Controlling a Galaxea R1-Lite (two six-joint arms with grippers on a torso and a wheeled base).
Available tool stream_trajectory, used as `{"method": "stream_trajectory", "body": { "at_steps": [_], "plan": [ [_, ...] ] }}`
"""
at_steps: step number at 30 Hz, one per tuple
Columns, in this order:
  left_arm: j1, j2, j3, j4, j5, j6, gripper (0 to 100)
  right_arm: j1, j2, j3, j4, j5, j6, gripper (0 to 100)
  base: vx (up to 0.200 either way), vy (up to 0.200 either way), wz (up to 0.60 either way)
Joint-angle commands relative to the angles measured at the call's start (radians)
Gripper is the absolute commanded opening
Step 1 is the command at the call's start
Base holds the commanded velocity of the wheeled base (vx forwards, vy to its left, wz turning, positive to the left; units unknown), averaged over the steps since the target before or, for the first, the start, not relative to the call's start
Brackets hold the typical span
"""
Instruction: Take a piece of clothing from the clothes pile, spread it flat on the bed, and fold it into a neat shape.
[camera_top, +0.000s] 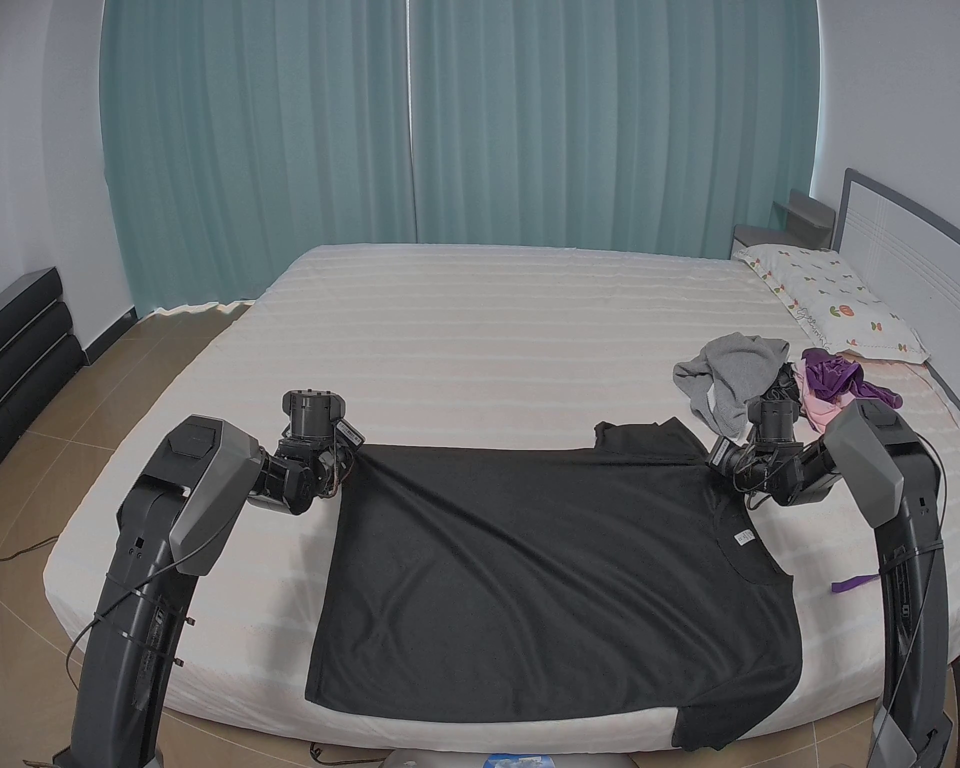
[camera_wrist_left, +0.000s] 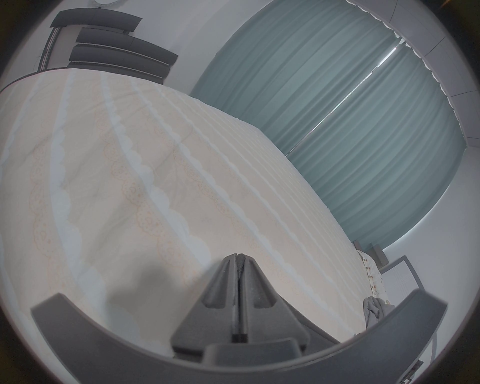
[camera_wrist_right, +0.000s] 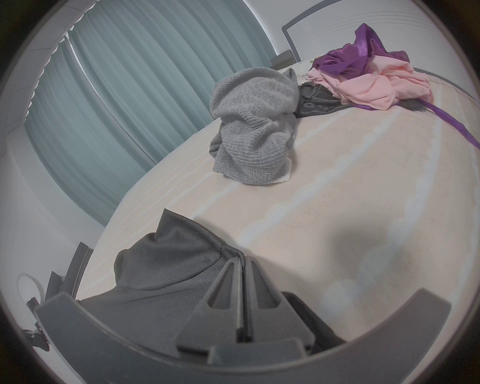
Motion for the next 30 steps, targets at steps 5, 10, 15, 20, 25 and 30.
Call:
{"method": "stream_trajectory", "body": {
  "at_steps": [5, 10, 15, 20, 25, 30],
  "plan": [
    [0.000, -0.010, 0.011, 0.002, 0.000, 0.001, 0, -0.027, -0.198, 0.222, -0.008, 0.092, -0.059, 0, 0.000, 0.000, 0.00],
    [0.000, -0.010, 0.019, 0.002, 0.000, 0.005, 0, -0.044, -0.236, 0.320, 0.006, 0.153, -0.134, 0, 0.000, 0.000, 0.00],
    [0.000, -0.010, 0.020, 0.005, 0.000, 0.006, 0, -0.064, -0.256, 0.396, 0.005, 0.198, -0.212, 0, 0.000, 0.000, 0.00],
    [0.000, -0.010, 0.020, 0.005, 0.000, 0.006, 0, -0.059, -0.261, 0.404, 0.009, 0.213, -0.220, 100, 0.000, 0.000, 0.00],
    [0.000, -0.010, 0.020, 0.007, 0.000, 0.006, 0, -0.049, -0.261, 0.386, -0.003, 0.215, -0.217, 100, 0.000, 0.000, 0.00],
    [0.000, -0.010, 0.020, 0.007, 0.000, 0.006, 0, -0.032, -0.250, 0.303, -0.008, 0.213, -0.139, 100, 0.000, 0.000, 0.00]
  ]
}}
